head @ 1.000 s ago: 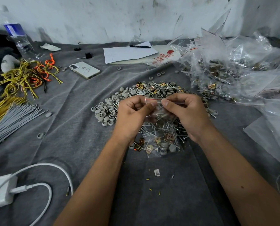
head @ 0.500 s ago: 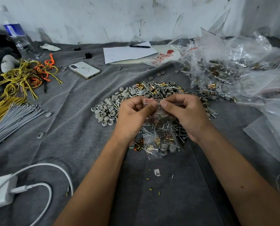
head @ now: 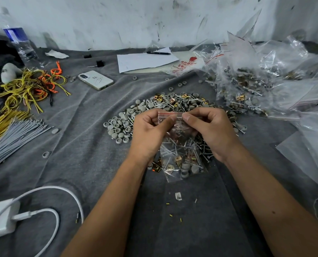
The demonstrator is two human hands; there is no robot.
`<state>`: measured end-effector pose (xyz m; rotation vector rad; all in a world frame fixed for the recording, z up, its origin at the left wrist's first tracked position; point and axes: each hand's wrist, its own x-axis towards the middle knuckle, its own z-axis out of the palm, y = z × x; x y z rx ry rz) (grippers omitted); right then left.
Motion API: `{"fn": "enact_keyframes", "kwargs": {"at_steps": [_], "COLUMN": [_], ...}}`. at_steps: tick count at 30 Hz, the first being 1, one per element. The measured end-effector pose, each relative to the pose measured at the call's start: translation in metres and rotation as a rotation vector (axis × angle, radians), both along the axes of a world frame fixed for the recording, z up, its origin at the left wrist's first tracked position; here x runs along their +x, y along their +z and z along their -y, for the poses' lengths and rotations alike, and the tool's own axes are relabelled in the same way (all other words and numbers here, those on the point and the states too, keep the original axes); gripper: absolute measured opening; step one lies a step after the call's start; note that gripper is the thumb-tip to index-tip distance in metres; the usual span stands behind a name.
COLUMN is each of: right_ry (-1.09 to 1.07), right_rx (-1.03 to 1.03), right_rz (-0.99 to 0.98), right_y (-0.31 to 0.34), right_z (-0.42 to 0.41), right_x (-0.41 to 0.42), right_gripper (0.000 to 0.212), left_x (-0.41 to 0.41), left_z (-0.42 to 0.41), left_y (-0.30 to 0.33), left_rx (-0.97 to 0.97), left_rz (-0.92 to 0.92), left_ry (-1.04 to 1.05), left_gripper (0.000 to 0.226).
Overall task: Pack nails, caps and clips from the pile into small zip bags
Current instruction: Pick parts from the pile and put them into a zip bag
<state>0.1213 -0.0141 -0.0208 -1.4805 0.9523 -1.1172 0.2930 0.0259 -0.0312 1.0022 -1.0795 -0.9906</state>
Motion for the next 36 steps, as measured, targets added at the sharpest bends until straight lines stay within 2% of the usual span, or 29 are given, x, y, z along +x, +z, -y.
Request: {"fn": "enact_keyframes", "kwargs": {"at_steps": [10, 17, 20, 22, 25, 27, 30, 36], "right_ry": [-0.003, -0.024, -0.053, -0.052, -0.023, -0.014, -0.011, -0.042], "right_rx": [-0.052, 0.062, 0.034, -0.045, -0.242, -0.343, -0.382, -0.420], "right_rz": [-0.003, 0.130, 0.129, 0.074, -0.055, -0.155, -0.240, -0.249], "right_y": [-0.003, -0.003, -0.002, -0.002, -0.001, -0.001, -0.003, -0.002], "right_z": [0.001, 0.002, 0.003, 0.003, 0.001, 0.001, 0.001, -0.001], "right_x": [0.002, 0.001, -0.001, -0.002, -0.001, -0.001, 0.001, 0.001], "right_gripper": [0.004, 0.010, 0.007, 0.005, 0.007, 0.006, 0.003, 0.008], "left_x": [-0.004, -0.001, 0.001, 0.002, 0.008, 0.009, 0.010, 0.009], "left_z": [0.000, 0.000, 0.001, 0.000, 0.001, 0.002, 0.001, -0.003], "left_y": [0.000, 0.002, 0.000, 0.000, 0.001, 0.003, 0.005, 0.009], "left_rx": [0.016, -0.040, -0.024, -0.049, -0.197, -0.269, -0.250, -0.157], "left_rz": [-0.001, -0.012, 0.023, 0.171, 0.618, 0.752, 0.740, 0.706], "left_ry": [-0.013, 0.026, 0.072, 0.136, 0.280, 0.269, 0.187, 0.138], "left_gripper": [0.013, 0.018, 0.014, 0.011, 0.021, 0.015, 0.008, 0.006]}}
